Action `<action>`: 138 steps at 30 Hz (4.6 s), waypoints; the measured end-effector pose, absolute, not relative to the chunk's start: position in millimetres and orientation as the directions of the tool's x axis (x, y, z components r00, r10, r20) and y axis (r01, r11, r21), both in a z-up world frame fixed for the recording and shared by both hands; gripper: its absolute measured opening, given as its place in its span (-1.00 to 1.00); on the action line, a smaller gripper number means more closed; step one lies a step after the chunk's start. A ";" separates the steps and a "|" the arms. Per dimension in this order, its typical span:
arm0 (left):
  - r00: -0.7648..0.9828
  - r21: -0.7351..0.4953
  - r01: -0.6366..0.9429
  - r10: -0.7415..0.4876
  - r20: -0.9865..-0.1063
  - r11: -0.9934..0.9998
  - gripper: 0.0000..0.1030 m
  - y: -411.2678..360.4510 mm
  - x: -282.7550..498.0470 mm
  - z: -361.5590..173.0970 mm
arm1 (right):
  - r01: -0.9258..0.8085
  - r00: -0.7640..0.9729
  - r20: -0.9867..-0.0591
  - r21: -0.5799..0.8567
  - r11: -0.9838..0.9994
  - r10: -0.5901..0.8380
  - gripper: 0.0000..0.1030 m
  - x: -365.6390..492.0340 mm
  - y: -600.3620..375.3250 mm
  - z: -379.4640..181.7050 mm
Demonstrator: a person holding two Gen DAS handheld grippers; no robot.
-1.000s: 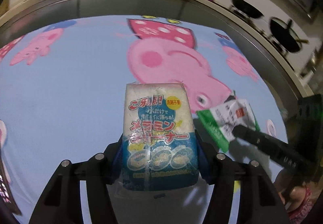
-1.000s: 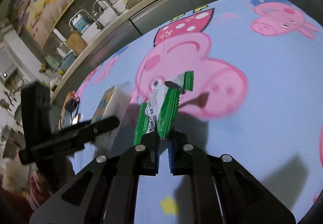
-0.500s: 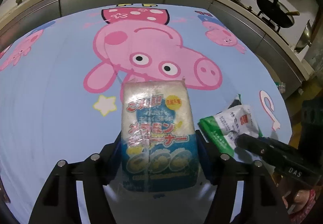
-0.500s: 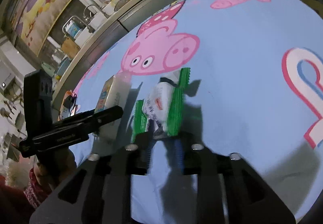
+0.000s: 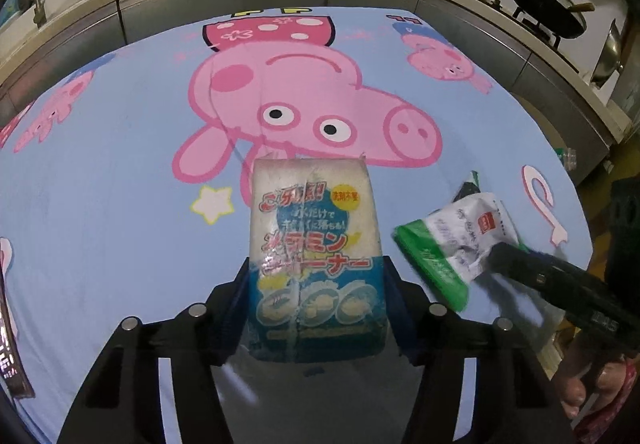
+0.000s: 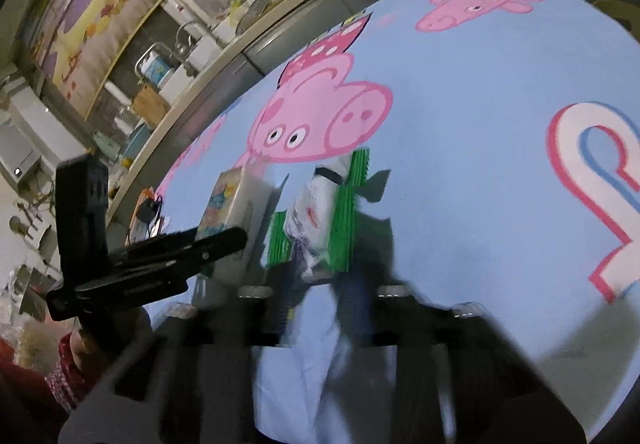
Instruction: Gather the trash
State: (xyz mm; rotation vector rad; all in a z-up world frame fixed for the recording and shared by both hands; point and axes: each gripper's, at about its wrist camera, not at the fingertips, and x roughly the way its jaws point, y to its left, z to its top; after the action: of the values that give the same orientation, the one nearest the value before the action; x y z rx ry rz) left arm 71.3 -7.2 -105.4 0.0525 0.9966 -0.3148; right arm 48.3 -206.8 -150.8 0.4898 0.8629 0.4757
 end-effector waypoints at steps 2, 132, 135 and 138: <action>0.487 -0.111 0.302 -0.253 -0.836 0.947 0.14 -12.5 74.2 -101.1 | -0.210 0.576 -0.576 0.581 0.786 0.580 -0.93 48.8 -209.6 -147.0; 0.723 0.103 0.426 -0.270 -0.635 0.899 0.93 -133.7 42.3 16.4 | 0.310 0.893 -0.445 0.490 0.815 -0.072 0.89 -79.5 -309.8 -17.8; 0.726 0.106 0.423 -0.267 -0.633 0.900 0.93 -134.0 41.9 16.4 | 0.308 0.897 -0.436 0.490 0.815 -0.076 0.89 -80.8 -311.4 -14.0; 0.730 0.114 0.425 -0.265 -0.630 0.898 0.93 -134.9 41.0 17.9 | 0.305 0.899 -0.432 0.492 0.816 -0.075 0.89 -81.6 -312.5 -11.0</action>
State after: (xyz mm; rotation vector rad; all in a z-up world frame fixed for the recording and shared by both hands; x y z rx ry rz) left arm 41.0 -134.9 17.9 0.2592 0.6494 -0.3848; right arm -81.6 -312.5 -11.0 0.5854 0.4108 -0.2089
